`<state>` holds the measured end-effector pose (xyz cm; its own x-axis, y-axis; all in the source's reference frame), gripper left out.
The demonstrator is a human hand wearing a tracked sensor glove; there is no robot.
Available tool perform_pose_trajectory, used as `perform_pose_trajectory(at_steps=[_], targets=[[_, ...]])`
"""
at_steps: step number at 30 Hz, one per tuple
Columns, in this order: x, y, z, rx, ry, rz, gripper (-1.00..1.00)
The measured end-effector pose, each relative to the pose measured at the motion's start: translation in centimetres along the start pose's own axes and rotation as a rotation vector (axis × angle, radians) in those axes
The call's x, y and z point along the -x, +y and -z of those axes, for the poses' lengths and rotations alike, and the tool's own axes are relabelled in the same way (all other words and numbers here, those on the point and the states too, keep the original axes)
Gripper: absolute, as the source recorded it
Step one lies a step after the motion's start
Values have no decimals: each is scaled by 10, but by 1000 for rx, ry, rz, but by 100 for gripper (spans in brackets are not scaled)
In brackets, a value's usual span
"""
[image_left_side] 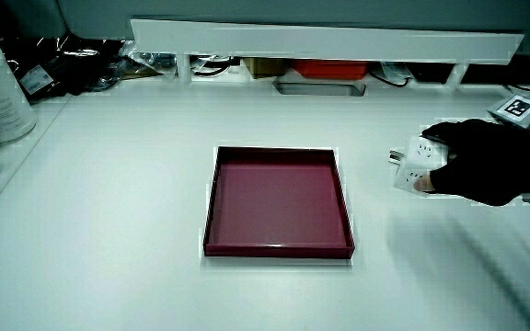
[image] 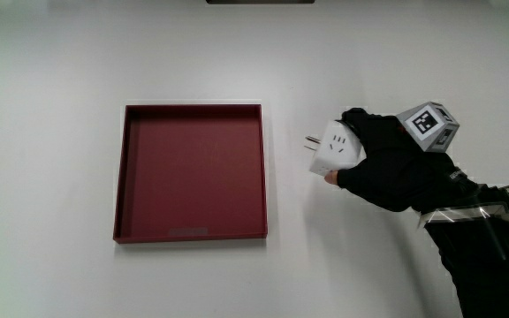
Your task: Place socket
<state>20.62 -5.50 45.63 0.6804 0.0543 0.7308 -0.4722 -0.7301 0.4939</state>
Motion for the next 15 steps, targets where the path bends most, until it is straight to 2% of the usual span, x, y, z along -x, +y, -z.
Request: perform_pose_trajectory(at_steps=[1, 2, 3, 4, 5, 6, 8, 12, 15], targets=[[-3, -1, -1, 1, -7, 30, 0], [-8, -1, -1, -8, -27, 33, 0], [-14, 0, -1, -36, -86, 64, 0], [-18, -1, -1, -70, -76, 42, 0], [-25, 0, -1, -80, -74, 63, 0], [-28, 1, 0, -53, -69, 90, 0], [-33, 1, 1, -67, -56, 93, 0], [-55, 4, 5, -68, -44, 156, 0], [-65, 5, 7, -74, -32, 176, 0]])
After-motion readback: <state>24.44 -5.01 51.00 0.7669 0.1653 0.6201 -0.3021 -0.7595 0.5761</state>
